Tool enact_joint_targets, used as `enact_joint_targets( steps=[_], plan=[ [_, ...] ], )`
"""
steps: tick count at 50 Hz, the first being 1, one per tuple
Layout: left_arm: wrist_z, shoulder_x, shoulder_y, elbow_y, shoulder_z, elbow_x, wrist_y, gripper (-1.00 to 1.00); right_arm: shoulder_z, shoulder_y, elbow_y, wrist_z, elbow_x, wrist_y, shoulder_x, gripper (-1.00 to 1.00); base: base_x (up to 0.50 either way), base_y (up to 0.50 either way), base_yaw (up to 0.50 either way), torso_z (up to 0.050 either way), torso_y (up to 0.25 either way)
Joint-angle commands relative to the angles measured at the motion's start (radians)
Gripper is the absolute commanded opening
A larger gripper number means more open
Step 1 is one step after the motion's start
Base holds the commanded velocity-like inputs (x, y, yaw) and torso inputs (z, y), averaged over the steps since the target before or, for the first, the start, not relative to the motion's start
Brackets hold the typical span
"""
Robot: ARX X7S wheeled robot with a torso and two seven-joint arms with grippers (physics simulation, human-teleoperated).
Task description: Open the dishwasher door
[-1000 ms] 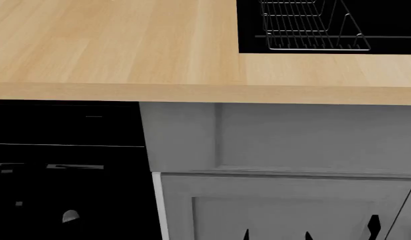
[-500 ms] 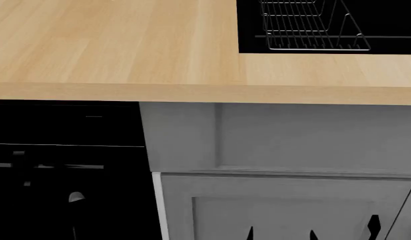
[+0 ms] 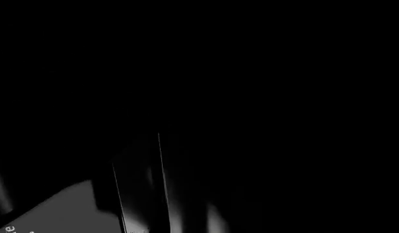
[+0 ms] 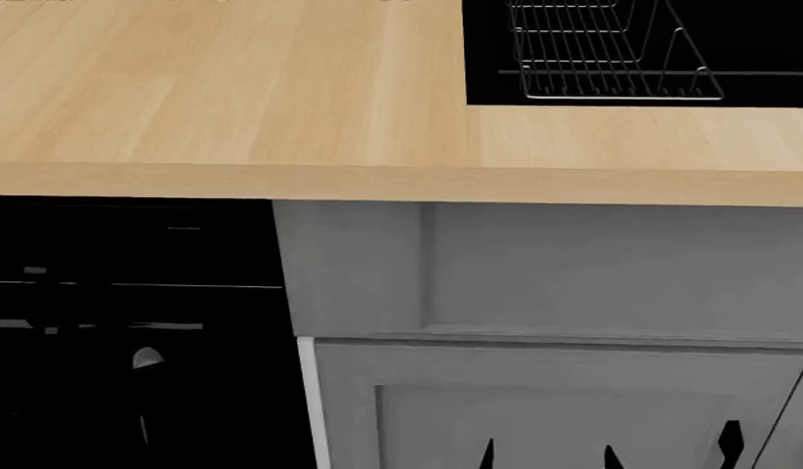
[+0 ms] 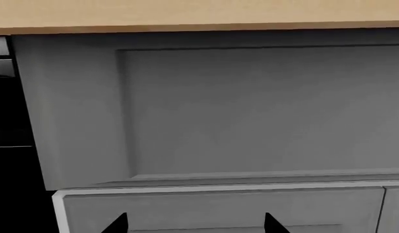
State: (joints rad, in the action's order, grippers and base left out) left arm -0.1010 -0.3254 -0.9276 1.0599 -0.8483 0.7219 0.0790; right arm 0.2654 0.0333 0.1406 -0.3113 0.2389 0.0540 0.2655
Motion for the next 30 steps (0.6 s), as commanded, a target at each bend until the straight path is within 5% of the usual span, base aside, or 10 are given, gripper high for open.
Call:
enact_joint_targets(
  steps=[1,30],
  plan=[
    [0.032,-0.011,0.034,-0.013,-0.041,-0.048,-0.004,-1.00,0.003,0.002,-0.006,-0.004,0.001,0.008,0.001,1.00,0.00,0.00,0.00,0.000,0.000],
    [0.196,-0.251,0.393,-0.765,0.016,-0.016,0.266,-1.00,0.016,0.000,0.005,-0.011,0.010,0.010,0.008,1.00,0.00,0.00,0.00,0.000,0.000]
  ],
)
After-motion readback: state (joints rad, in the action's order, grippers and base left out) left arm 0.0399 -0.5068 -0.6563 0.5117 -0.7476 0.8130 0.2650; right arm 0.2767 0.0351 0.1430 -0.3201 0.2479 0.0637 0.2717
